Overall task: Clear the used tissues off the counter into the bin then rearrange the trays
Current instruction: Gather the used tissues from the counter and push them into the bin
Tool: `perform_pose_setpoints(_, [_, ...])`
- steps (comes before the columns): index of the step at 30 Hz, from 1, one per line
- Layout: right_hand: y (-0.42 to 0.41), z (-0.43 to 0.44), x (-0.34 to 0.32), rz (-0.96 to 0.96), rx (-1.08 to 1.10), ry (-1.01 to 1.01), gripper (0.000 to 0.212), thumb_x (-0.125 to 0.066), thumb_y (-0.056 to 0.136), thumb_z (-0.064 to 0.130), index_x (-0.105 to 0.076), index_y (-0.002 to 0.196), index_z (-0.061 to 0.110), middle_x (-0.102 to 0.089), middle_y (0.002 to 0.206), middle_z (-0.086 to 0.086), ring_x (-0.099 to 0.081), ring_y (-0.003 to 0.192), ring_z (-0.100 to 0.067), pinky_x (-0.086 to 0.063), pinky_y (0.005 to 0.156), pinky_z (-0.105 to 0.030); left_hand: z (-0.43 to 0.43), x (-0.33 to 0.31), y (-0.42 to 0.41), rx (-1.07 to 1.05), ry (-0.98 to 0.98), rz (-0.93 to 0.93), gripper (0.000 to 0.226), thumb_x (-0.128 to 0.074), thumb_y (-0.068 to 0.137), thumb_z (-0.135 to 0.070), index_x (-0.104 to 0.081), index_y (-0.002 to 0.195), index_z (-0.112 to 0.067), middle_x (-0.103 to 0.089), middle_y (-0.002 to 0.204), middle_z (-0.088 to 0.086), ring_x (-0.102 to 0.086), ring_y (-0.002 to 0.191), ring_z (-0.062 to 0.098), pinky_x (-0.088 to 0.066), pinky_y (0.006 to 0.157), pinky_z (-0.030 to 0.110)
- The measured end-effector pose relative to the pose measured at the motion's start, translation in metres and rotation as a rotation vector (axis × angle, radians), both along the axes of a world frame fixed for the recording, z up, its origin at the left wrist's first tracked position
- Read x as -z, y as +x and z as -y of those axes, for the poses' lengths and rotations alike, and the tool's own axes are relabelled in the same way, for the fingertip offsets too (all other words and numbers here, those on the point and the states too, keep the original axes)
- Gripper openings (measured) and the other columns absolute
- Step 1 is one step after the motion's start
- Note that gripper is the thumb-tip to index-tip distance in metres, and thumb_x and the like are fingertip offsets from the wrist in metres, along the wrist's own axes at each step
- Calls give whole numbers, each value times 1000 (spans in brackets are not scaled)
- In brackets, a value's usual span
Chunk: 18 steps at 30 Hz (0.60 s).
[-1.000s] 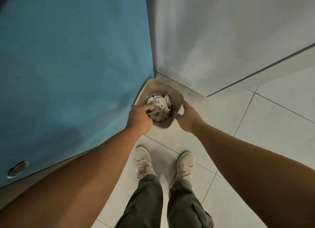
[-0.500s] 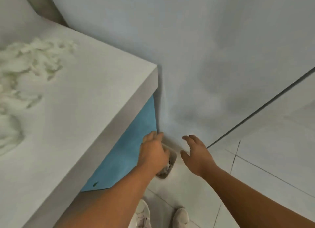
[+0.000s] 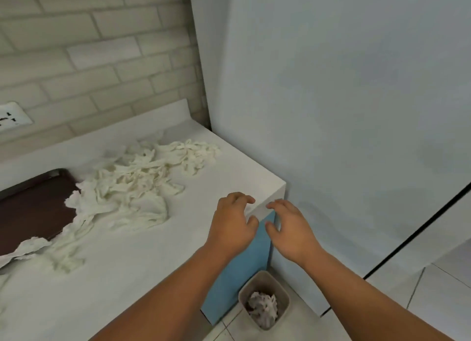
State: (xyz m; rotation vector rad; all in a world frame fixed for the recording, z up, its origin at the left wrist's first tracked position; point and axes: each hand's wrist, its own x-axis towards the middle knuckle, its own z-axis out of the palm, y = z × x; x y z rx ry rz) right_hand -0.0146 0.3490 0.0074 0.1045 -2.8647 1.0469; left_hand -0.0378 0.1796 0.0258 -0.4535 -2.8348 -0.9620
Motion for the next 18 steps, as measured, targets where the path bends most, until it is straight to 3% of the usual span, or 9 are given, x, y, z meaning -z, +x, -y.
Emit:
perform_pose_setpoints(5, [-14, 57, -8, 11, -169, 38, 42, -49, 97, 12, -49, 138, 22, -45, 143, 2, -40, 132, -15, -29, 112, -22, 69, 5, 9, -151, -40, 24, 39, -58, 90, -18, -58, 128, -24, -52, 133, -3, -44, 122, 19, -40, 100, 28])
perform_pose_setpoints(9, [-30, 107, -4, 52, -285, 79, 42, -45, 98, 14, -47, 139, 24, -44, 145, 2, -40, 131, -15, -30, 111, -23, 132, 13, 6, -296, -124, 43, 36, -56, 92, -14, -60, 125, -24, -53, 132, -4, -45, 121, 19, -43, 98, 29])
perform_pose_setpoints(14, [-55, 169, 0, 81, -341, 92, 38, -47, 99, 21, -49, 137, 26, -47, 142, 5, -44, 126, -13, -35, 106, -21, 202, 18, -11, -357, -226, 44, 39, -57, 91, -17, -61, 130, -22, -53, 137, -2, -47, 120, 24, -46, 95, 35])
perform_pose_setpoints(18, [-73, 208, 9, 132, -358, 105, 44, -42, 99, 12, -46, 141, 24, -45, 145, 4, -42, 129, -13, -32, 110, -20, 242, 26, -31, -326, -332, 111, 51, -55, 94, -34, -47, 144, -26, -40, 154, -4, -44, 130, 24, -42, 101, 36])
